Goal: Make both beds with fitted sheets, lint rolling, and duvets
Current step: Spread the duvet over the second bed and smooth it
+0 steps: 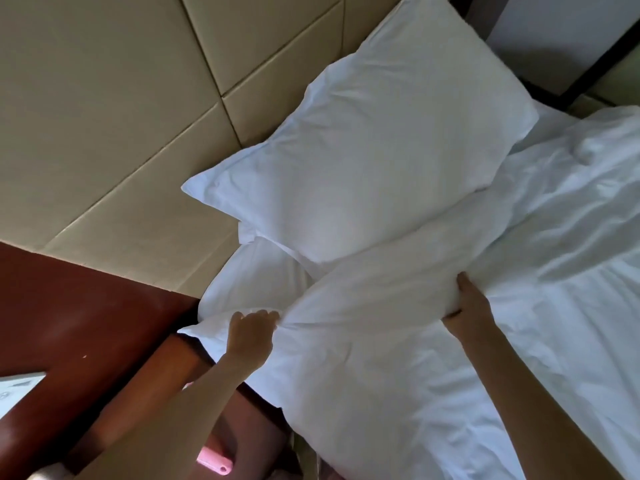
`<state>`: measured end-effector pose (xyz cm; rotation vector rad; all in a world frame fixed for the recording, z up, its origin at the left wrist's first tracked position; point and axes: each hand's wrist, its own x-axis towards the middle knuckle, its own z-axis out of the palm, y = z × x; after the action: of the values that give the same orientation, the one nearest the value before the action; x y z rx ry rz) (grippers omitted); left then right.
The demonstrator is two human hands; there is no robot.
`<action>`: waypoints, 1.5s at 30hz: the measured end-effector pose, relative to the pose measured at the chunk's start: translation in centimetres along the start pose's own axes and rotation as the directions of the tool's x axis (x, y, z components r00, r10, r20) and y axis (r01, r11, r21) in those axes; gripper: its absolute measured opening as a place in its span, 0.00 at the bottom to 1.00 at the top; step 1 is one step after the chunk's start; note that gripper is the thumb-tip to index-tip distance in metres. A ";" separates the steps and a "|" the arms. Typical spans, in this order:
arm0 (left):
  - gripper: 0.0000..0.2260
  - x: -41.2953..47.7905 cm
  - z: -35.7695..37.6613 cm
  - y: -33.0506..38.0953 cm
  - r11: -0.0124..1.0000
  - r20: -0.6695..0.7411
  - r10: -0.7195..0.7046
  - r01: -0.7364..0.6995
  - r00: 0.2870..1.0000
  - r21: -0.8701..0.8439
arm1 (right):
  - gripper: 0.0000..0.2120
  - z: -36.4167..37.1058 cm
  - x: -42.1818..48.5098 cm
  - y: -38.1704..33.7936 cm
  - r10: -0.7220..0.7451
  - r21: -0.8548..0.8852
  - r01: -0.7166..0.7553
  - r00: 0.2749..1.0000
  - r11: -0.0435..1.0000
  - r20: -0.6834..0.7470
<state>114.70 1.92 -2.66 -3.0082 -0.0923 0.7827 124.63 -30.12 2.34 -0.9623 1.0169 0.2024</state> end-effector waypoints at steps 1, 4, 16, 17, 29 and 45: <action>0.17 -0.2 -0.5 -0.8 1.000 -0.020 -0.014 0.013 1.000 -0.009 | 0.03 1.7 -1.2 -0.7 -0.058 0.028 0.057 0.997 0.998 0.042; 0.14 -1.0 -3.1 -3.7 0.999 -0.074 -0.047 0.045 0.996 -0.027 | 0.05 7.7 -4.8 -2.6 -0.207 0.074 0.195 0.953 0.978 0.219; 0.10 -5.5 -4.5 -13.5 0.879 -0.176 -0.333 0.238 0.926 -0.413 | 0.13 22.1 -14.5 -0.2 -0.184 -0.006 0.209 0.875 0.978 0.449; 0.09 -4.9 -4.8 -13.1 0.870 -0.189 -0.315 0.203 0.930 -0.450 | 0.12 22.9 -14.5 -1.1 -0.202 0.007 0.222 0.875 0.975 0.440; 0.12 -1.2 -2.2 -11.2 0.378 0.149 -0.547 0.402 0.823 -0.834 | 0.10 21.9 -10.0 0.7 0.034 -0.203 0.103 0.817 0.974 0.576; 0.13 5.8 -11.1 -2.5 0.809 -0.300 -0.332 0.106 0.894 -0.578 | 0.13 14.8 -3.1 -3.6 0.052 0.149 -0.115 0.926 0.982 0.374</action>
<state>125.03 4.59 4.30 -3.5109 -0.7770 0.1203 134.24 -20.22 9.42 -0.6929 0.7139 0.3495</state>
